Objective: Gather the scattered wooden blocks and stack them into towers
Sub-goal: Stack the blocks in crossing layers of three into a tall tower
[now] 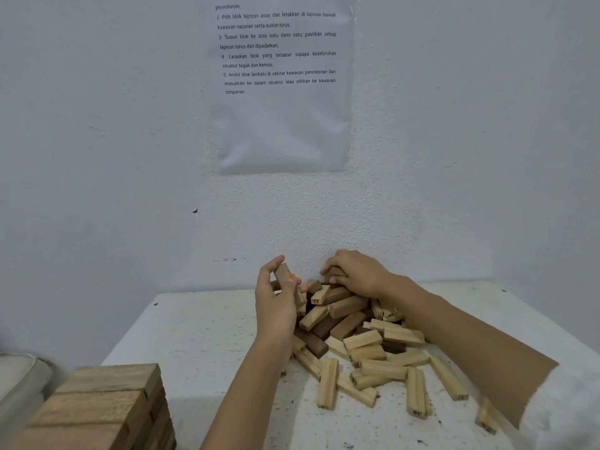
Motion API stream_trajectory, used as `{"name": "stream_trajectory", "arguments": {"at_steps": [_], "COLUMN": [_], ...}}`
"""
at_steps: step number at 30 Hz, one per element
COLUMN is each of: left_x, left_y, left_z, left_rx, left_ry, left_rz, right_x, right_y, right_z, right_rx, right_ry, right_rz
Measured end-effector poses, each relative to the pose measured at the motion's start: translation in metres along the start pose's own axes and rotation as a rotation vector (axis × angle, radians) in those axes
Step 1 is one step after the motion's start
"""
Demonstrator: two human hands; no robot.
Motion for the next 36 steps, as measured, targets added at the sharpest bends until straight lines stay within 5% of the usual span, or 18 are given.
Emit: {"name": "stream_trajectory", "arguments": {"at_steps": [9,20,29,36], "left_x": [0.008,0.022,0.049,0.037], "left_y": [-0.007,-0.02,-0.071,-0.116], "left_z": [0.004,0.029,0.048,0.046], "left_rx": [-0.001,0.053,0.035,-0.034], "left_ry": [0.034,0.097,0.138,0.173], "left_rz": [-0.053,-0.104,-0.302,-0.398], "right_x": [0.005,-0.056,-0.081,-0.063], "right_y": [-0.017,-0.06,-0.122,-0.168], "right_z": [-0.003,-0.017,-0.038,-0.06], "right_rx": [-0.051,-0.013,0.015,0.024], "right_ry": [0.185,0.732,0.819,0.86], "right_rz": [-0.14,0.26,0.309,0.19]}}
Point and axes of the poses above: each hand's wrist, its own y-axis towards the middle knuckle, its own x-axis out of the palm, z = x × y, the point moved 9 cm from there along y, towards the middle knuckle
